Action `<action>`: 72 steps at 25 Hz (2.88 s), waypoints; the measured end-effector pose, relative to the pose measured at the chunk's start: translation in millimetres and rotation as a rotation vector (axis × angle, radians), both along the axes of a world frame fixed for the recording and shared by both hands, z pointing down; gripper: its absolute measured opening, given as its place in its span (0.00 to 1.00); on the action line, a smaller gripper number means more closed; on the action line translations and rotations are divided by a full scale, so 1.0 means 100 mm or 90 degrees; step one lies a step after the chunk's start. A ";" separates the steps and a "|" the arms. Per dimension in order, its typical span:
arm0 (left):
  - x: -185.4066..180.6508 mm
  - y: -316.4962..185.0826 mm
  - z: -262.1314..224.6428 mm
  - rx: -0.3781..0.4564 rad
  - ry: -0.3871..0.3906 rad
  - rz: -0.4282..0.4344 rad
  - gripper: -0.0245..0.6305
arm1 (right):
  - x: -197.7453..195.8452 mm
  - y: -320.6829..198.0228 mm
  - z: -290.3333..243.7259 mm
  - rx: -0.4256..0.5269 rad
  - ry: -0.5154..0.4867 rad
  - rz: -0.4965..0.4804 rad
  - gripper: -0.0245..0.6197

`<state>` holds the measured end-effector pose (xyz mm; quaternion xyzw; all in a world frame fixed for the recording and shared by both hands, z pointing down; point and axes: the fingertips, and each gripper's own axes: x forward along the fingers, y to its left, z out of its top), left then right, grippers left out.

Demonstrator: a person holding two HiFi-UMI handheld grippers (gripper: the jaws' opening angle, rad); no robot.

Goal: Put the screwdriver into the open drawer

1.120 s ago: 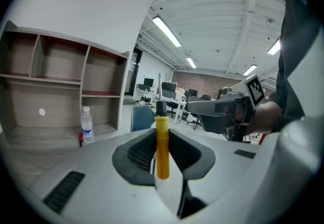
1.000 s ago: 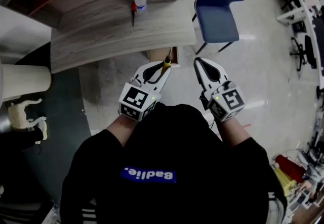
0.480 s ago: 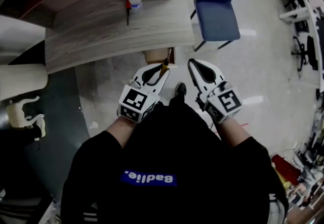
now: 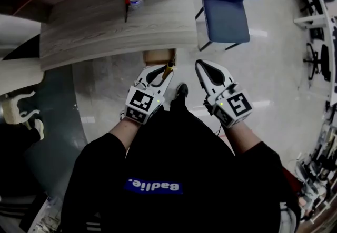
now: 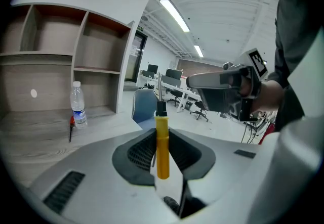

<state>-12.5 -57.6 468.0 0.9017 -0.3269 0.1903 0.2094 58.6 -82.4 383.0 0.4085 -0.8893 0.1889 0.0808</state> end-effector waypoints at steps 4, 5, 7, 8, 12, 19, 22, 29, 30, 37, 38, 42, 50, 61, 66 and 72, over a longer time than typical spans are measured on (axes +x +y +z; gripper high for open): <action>0.04 -0.03 0.22 -0.013 -0.021 0.002 0.15 | 0.08 -0.08 0.06 -0.007 -0.003 0.004 0.08; 0.05 -0.04 0.28 -0.014 -0.028 0.005 0.15 | 0.09 -0.09 0.07 -0.006 -0.002 0.004 0.08; 0.05 -0.03 0.40 -0.016 -0.046 0.011 0.15 | 0.12 -0.09 0.10 -0.006 -0.002 0.006 0.08; 0.04 -0.03 0.45 -0.016 -0.055 0.015 0.15 | 0.13 -0.09 0.12 -0.007 -0.001 0.008 0.08; 0.06 -0.05 0.67 -0.018 -0.084 0.025 0.15 | 0.16 -0.08 0.19 -0.015 -0.002 0.009 0.08; 0.11 -0.04 1.04 -0.027 -0.126 0.052 0.15 | 0.22 -0.03 0.31 -0.024 -0.004 0.020 0.08; 0.09 0.00 1.26 -0.034 -0.153 0.068 0.15 | 0.24 -0.01 0.34 -0.027 -0.001 0.022 0.08; -0.02 -0.03 1.66 -0.052 -0.206 0.081 0.15 | 0.24 -0.01 0.38 -0.036 -0.011 0.030 0.08; -0.03 -0.03 1.72 -0.054 -0.214 0.082 0.15 | 0.24 -0.02 0.38 -0.036 -0.013 0.030 0.08; -0.01 -0.03 2.08 -0.064 -0.254 0.110 0.15 | 0.24 -0.02 0.44 -0.045 -0.018 0.029 0.08; -0.01 -0.04 2.13 -0.066 -0.259 0.113 0.15 | 0.24 -0.02 0.46 -0.049 -0.016 0.029 0.08; -0.05 -0.05 2.34 -0.081 -0.278 0.113 0.15 | 0.25 0.01 0.55 -0.063 -0.007 0.032 0.08; -0.18 -0.06 2.76 -0.117 -0.324 0.102 0.15 | 0.37 0.07 0.65 -0.076 0.012 0.044 0.08; -0.28 -0.16 3.22 -0.153 -0.392 0.086 0.15 | 0.46 0.20 0.87 -0.102 0.018 0.047 0.08; -0.35 -0.24 3.39 -0.159 -0.419 0.081 0.15 | 0.52 0.24 0.92 -0.109 0.021 0.056 0.08; -0.41 -0.34 3.56 -0.174 -0.439 0.072 0.15 | 0.57 0.31 1.03 -0.121 0.022 0.067 0.08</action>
